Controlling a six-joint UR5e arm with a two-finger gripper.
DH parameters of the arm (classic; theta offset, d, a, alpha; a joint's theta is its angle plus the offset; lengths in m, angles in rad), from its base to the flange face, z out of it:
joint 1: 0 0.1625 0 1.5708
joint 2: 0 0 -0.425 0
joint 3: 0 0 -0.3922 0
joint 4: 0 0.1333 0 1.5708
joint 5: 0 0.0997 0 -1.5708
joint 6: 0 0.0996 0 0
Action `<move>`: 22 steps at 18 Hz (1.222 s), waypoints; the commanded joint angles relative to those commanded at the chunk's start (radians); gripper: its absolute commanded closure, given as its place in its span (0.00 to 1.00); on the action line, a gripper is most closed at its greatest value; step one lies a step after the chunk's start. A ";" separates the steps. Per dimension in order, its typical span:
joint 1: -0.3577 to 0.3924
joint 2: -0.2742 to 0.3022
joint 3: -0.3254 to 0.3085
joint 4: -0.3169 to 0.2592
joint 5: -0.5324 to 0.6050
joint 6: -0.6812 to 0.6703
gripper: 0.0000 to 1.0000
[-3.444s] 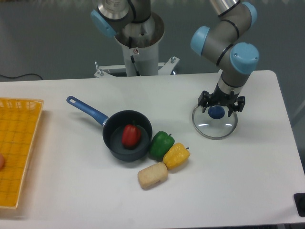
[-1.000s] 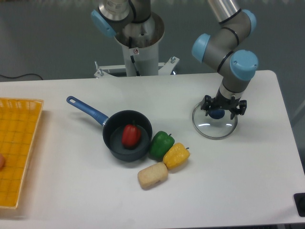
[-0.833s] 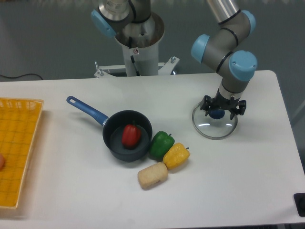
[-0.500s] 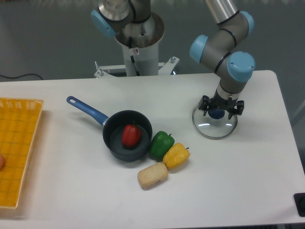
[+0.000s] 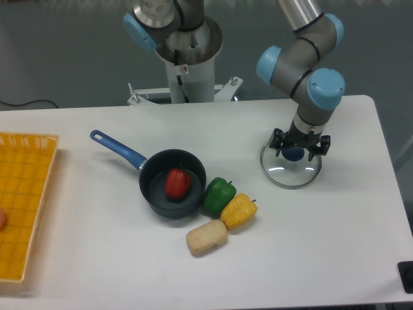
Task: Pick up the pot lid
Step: 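Close the gripper fingers on the blue knob of the glass lid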
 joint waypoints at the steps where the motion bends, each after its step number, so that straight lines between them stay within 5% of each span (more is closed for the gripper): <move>1: 0.000 0.000 0.000 0.000 0.000 0.000 0.13; 22: 0.003 0.005 0.002 -0.002 0.000 -0.002 0.33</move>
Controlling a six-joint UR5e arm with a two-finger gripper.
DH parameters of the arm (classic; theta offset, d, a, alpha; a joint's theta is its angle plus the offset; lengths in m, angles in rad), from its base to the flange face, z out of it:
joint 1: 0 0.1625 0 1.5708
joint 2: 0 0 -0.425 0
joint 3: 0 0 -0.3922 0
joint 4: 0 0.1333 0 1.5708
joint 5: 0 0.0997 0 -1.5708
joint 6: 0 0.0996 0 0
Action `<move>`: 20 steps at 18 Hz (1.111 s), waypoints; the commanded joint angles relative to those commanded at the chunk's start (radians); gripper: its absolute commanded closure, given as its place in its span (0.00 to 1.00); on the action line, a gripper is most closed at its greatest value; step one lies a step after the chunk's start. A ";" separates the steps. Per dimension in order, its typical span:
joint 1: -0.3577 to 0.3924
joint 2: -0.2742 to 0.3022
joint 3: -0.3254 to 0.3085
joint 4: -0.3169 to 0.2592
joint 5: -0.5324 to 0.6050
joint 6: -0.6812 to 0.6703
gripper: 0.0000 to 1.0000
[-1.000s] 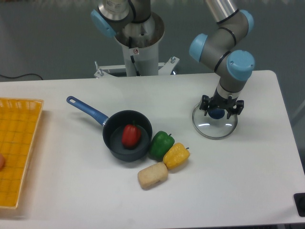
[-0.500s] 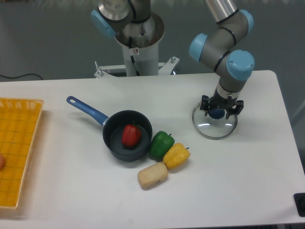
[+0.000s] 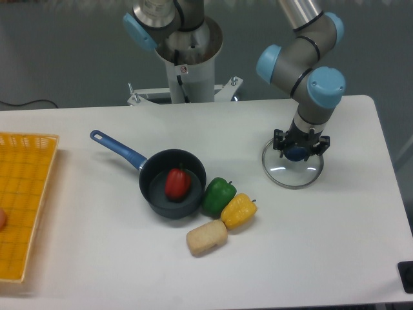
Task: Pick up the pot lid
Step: 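Lift the glass lid up off the table by its knob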
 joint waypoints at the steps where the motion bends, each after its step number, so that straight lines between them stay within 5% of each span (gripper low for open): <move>1: -0.002 0.003 0.000 0.000 0.000 0.000 0.34; 14: -0.018 0.043 0.029 -0.009 0.020 -0.005 0.37; 20: -0.026 0.067 0.080 -0.133 0.017 -0.009 0.37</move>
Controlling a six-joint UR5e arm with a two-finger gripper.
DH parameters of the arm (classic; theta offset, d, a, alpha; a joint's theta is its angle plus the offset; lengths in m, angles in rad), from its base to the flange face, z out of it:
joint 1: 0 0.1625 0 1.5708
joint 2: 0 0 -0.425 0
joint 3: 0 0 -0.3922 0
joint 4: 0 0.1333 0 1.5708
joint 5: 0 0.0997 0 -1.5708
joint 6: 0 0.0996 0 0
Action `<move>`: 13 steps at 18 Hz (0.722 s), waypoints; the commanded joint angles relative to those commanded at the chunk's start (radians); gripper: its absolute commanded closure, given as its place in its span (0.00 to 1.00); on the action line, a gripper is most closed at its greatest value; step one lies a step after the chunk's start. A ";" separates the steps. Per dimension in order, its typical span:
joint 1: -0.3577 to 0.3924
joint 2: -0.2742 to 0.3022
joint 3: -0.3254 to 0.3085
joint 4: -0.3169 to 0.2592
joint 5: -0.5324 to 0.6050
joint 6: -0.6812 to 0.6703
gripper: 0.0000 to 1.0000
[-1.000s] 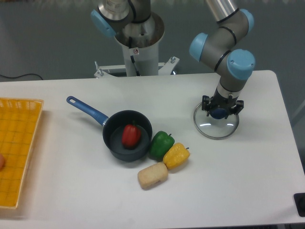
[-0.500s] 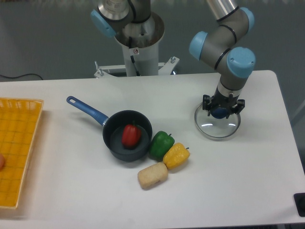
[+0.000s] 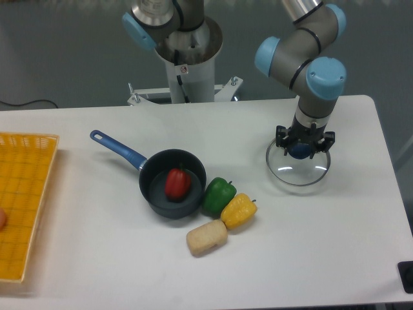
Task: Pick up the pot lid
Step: 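Lift the glass lid up off the table by its knob, then hold the glass lid raised above the table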
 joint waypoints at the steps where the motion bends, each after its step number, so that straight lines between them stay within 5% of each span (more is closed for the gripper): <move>1: -0.002 0.008 0.011 -0.029 -0.003 0.000 0.37; 8: -0.061 0.032 0.083 -0.180 -0.005 -0.052 0.36; 13: -0.061 0.043 0.101 -0.212 -0.008 -0.052 0.36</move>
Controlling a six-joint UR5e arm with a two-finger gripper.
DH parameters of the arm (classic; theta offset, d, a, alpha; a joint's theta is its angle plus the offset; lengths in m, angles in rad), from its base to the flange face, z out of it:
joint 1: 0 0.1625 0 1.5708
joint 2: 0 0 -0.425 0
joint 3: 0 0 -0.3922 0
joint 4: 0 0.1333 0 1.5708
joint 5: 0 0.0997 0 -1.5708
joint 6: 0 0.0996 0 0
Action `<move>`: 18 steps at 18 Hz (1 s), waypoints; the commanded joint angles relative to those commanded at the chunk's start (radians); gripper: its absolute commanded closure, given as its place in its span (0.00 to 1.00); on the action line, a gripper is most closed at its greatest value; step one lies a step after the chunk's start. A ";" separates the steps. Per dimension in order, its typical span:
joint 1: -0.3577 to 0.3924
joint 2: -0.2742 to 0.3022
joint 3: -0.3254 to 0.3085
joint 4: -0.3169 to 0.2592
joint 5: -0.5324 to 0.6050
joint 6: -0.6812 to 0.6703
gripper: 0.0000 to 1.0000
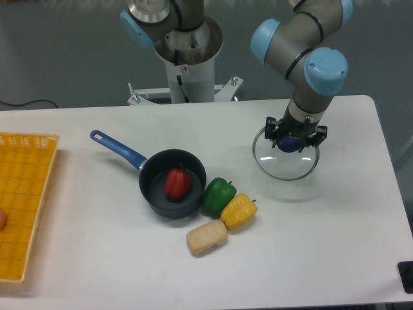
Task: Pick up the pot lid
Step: 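Hold the glass lid raised above the table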
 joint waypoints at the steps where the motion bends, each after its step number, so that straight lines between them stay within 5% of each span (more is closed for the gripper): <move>1: 0.000 0.000 0.000 0.000 0.000 0.000 0.36; 18: -0.006 0.000 0.000 0.000 0.000 0.005 0.36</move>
